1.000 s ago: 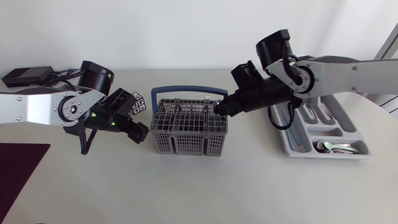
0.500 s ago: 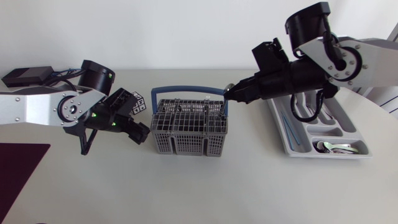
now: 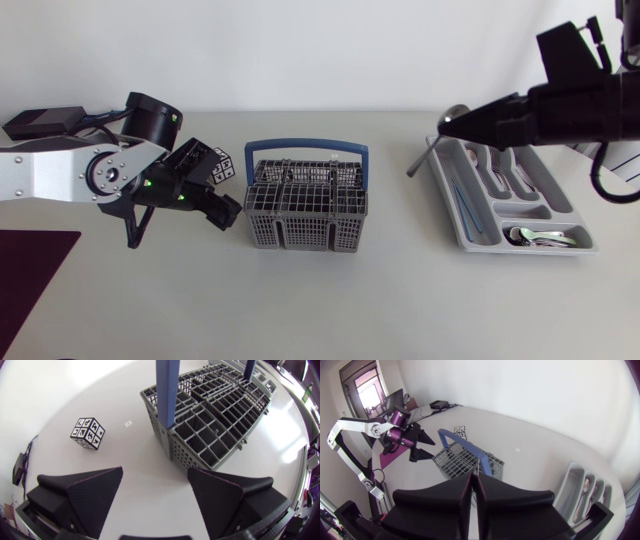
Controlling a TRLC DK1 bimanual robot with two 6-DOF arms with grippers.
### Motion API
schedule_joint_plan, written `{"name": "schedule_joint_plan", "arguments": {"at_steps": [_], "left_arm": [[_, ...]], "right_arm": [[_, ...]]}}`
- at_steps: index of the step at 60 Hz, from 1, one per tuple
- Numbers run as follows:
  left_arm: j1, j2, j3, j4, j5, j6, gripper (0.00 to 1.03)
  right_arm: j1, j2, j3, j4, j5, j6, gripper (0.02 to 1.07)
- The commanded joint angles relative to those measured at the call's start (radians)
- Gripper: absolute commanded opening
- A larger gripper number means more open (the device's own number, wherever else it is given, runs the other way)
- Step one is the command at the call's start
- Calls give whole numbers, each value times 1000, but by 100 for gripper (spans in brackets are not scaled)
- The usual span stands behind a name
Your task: Transfer all utensils from the basket to the drawer tray.
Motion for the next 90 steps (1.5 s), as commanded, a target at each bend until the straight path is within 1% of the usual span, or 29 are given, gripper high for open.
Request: {"name": "schedule_joint_plan", "arguments": {"at_steps": [1, 10, 17, 20, 24, 31, 33, 35, 46, 53, 56, 57, 58, 61, 62, 65, 66, 70, 72, 77, 90], "left_arm": [[10, -23, -16, -10, 6, -1, 92], [13, -34, -13, -16, 6, -2, 94], [11, -40, -8, -23, 6, -5, 94], [10, -43, -5, -26, 6, -8, 94], [7, -45, 1, -36, 6, -11, 94], [-1, -45, 12, -49, 6, -18, 94], [-1, -45, 13, -51, 6, -18, 94], [-4, -46, 18, -57, 5, -21, 94], [-27, -51, 29, -73, -20, -31, 94], [-30, -55, 27, -77, -21, -36, 94], [-30, -60, 29, -80, -21, -37, 94], [-30, -60, 29, -82, -21, -37, 94], [-30, -61, 29, -83, -20, -36, 94], [-30, -63, 29, -85, -21, -37, 94], [-30, -63, 29, -85, -21, -37, 94], [-30, -63, 27, -85, -23, -37, 94], [-30, -63, 27, -85, -23, -37, 94], [-29, -68, 26, -85, -23, -36, 94], [-27, -69, 26, -85, -23, -36, 94], [-24, -72, 23, -85, -23, -33, 94], [-13, -75, 13, -82, -23, -30, 95]], "right_arm": [[-87, 8, -63, -50, -7, -106, 8], [-256, 26, -120, -65, 27, -253, 8], [-346, 67, -159, -24, 160, -382, 8], [-381, 87, -178, 13, 225, -429, 8], [-418, 110, -227, 143, 341, -472, 8], [-469, 187, -261, 228, 435, -552, 8], [-481, 206, -274, 270, 460, -563, 8], [-493, 230, -284, 312, 478, -575, 8], [-549, 383, -287, 458, 568, -641, 8], [-553, 446, -291, 482, 613, -661, 8], [-552, 446, -299, 487, 614, -666, 8], [-552, 443, -301, 487, 614, -666, 10], [-552, 439, -305, 488, 614, -666, 13], [-549, 431, -311, 493, 616, -666, 28], [-549, 428, -311, 493, 616, -666, 37], [-547, 419, -311, 493, 618, -663, 57], [-547, 417, -311, 493, 618, -661, 62], [-542, 393, -314, 491, 618, -658, 75], [-541, 376, -314, 487, 618, -658, 78], [-527, 310, -324, 468, 618, -649, 82], [-461, 147, -305, 370, 618, -586, 85]]}}
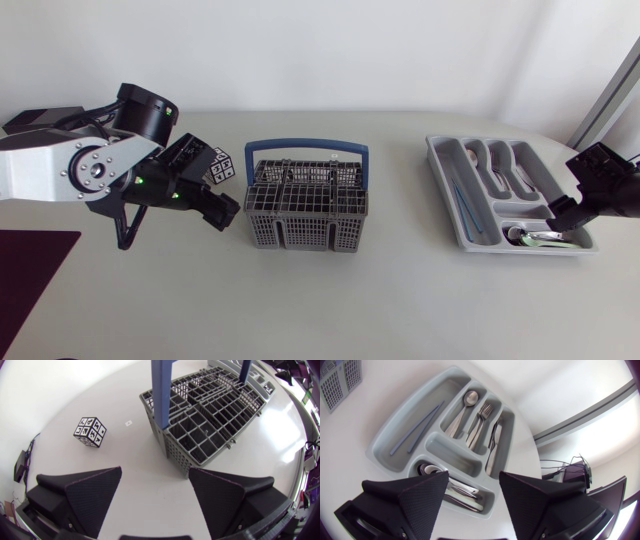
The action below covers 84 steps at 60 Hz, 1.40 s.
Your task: Transfer all utensils from the basket to the drawer tray.
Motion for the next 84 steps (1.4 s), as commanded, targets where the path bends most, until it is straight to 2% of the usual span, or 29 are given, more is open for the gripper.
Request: {"name": "schedule_joint_plan", "arguments": {"at_steps": [1, 13, 15, 21, 29, 31, 35, 38, 43, 48, 51, 58, 77, 84], "left_arm": [[9, -16, 5, -6, 0, 0, 95], [17, -14, -6, 8, 0, 0, 95], [15, -3, -9, 20, 0, 0, 95], [35, 15, -6, 34, 0, -2, 95], [63, 32, -11, 37, 0, 0, 94], [65, 35, -18, 38, 0, 0, 91], [68, 39, -31, 40, 0, 3, 89], [72, 47, -37, 41, 0, 9, 84], [74, 58, -37, 43, 1, 12, 74], [72, 79, -40, 46, 12, 24, 59], [69, 95, -38, 51, 12, 24, 53], [72, 119, -37, 75, 12, 21, 45], [34, 153, -17, 115, 17, 16, 46], [35, 156, -8, 115, 47, 18, 46]], "right_arm": [[29, -42, -3, -43, 8, 35, 85], [166, -143, -23, -113, -7, 101, 85], [247, -169, -25, -147, -9, 136, 85], [407, -185, -26, -144, 5, 222, 85], [586, -96, 1, -127, 29, 323, 84], [623, -60, 7, -113, 29, 346, 83], [675, -2, 23, -95, 25, 377, 70], [711, 42, 33, -72, 20, 398, 59], [757, 101, 58, -52, 10, 427, 38], [792, 164, 92, -46, -21, 458, 17], [812, 196, 112, -44, -30, 467, 8], [852, 262, 153, -44, -41, 493, 8], [916, 383, 257, -44, -12, 530, 8], [918, 400, 271, -44, -3, 541, 8]]}}
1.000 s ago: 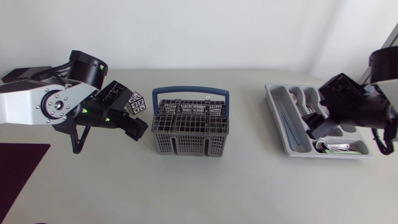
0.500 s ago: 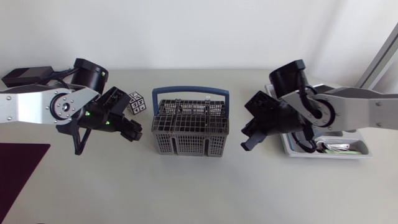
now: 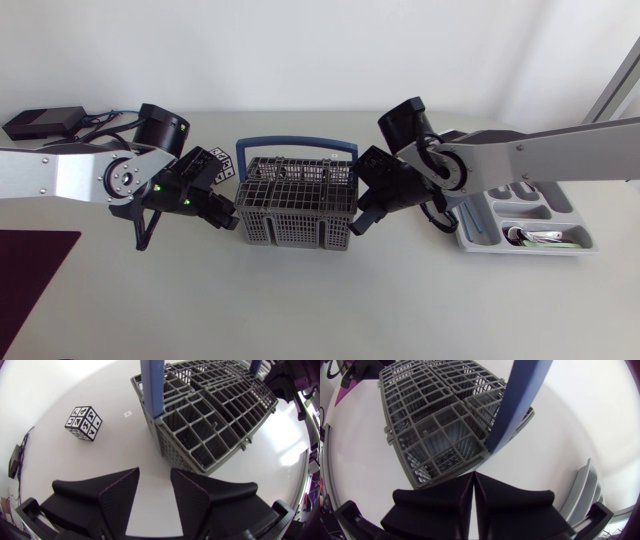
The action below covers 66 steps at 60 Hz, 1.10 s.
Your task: Transfer all utensils from the basket to the drawer tray.
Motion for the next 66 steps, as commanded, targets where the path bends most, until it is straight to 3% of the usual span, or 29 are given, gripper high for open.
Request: {"name": "schedule_joint_plan", "arguments": {"at_steps": [1, 10, 37, 46, 52, 56, 66], "left_arm": [[-4, 21, 2, 9, 19, 15, 46], [-19, 10, -5, 8, 65, 11, 46], [-42, -2, 2, 8, 65, 2, 49], [3, -7, 5, 8, 61, 5, 55], [39, -23, 7, 5, 61, 8, 69], [64, -48, 2, 5, 62, 2, 73], [93, -115, -10, -20, 64, -4, 88]], "right_arm": [[9, 29, 27, 5, 9, 32, 8], [2, 29, 28, 5, 23, 32, 8], [-8, 11, 7, 0, 42, 32, 8], [-16, 11, -15, 0, 52, 32, 8], [-36, -19, -36, -3, 49, 34, 9], [-50, -51, -56, -3, 49, 34, 15], [-62, -144, -108, -9, 40, 34, 49]]}}
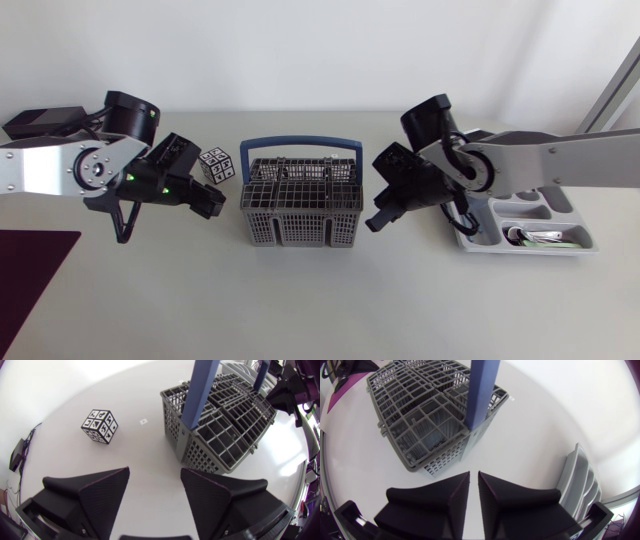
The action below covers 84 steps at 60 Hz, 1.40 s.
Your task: Transfer all utensils from the basket to the drawer tray.
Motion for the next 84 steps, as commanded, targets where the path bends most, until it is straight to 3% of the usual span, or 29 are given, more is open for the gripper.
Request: {"name": "schedule_joint_plan", "arguments": {"at_steps": [1, 4, 12, 16, 48, 72, 78, 84], "left_arm": [[5, -55, -12, -22, 13, -3, 90], [5, -84, -18, -36, 15, -8, 95], [-6, -147, -32, -68, 52, -45, 98], [-12, -160, -33, -87, 58, -61, 98], [0, -278, -47, -165, 65, -149, 98], [40, -501, -52, -266, 64, -143, 98], [57, -555, -59, -268, 55, -143, 98], [63, -630, -86, -238, 41, -140, 98]], "right_arm": [[-4, -66, -46, -10, -3, 19, 53], [-4, -101, -57, -23, -17, 24, 67], [-4, -164, -66, -79, -105, 44, 85], [-10, -182, -66, -105, -134, 50, 103], [-77, -314, -61, -222, -209, 85, 103], [-191, -524, -124, -254, -149, 125, 103], [-221, -603, -146, -260, -146, 125, 103], [-228, -681, -178, -262, -77, 127, 103]]}}
